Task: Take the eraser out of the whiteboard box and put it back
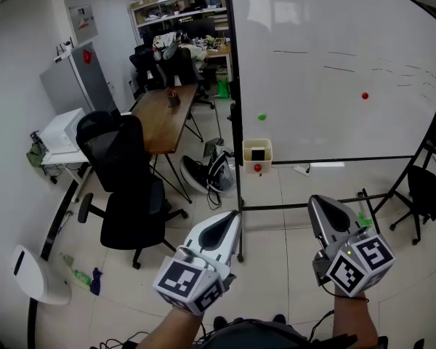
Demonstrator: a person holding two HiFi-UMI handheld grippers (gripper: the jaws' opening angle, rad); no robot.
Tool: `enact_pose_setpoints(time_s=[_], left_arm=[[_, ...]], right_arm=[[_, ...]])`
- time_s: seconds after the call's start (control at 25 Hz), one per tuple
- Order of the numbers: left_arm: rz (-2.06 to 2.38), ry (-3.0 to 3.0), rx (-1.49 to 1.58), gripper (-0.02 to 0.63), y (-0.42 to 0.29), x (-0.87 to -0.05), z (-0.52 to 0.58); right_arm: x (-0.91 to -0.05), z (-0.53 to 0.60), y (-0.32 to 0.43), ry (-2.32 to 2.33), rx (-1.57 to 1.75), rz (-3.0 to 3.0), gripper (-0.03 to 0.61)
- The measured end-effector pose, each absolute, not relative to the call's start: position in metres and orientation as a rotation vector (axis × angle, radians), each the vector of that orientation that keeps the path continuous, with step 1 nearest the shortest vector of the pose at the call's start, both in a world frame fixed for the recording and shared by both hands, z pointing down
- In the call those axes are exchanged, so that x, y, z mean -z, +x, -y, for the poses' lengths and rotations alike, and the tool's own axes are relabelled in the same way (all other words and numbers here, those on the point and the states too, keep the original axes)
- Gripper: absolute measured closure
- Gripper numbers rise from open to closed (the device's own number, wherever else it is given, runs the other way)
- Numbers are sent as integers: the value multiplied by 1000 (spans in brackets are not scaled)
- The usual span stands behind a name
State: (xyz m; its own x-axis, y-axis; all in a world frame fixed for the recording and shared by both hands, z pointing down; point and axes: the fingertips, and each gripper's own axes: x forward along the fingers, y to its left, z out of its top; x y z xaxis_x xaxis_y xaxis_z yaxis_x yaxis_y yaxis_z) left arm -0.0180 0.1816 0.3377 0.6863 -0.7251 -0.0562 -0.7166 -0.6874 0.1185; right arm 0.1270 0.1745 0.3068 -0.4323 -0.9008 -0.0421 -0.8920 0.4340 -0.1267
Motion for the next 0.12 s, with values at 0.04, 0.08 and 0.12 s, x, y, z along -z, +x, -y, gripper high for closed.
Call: enact_pose_setpoints(time_s=[0.04, 0.08, 0.12], left_arm=[[1204, 2804, 153, 588, -17, -337, -183], [1206, 2804, 157, 589, -16, -336, -184], [1208, 2804, 161, 589, -15, -335, -186]], right_arm=[[-306, -176, 128, -1611, 126, -2572, 557], [-305, -177, 129, -1610, 120, -2574, 557], [-305, -179, 129, -1609, 115, -2575, 557]])
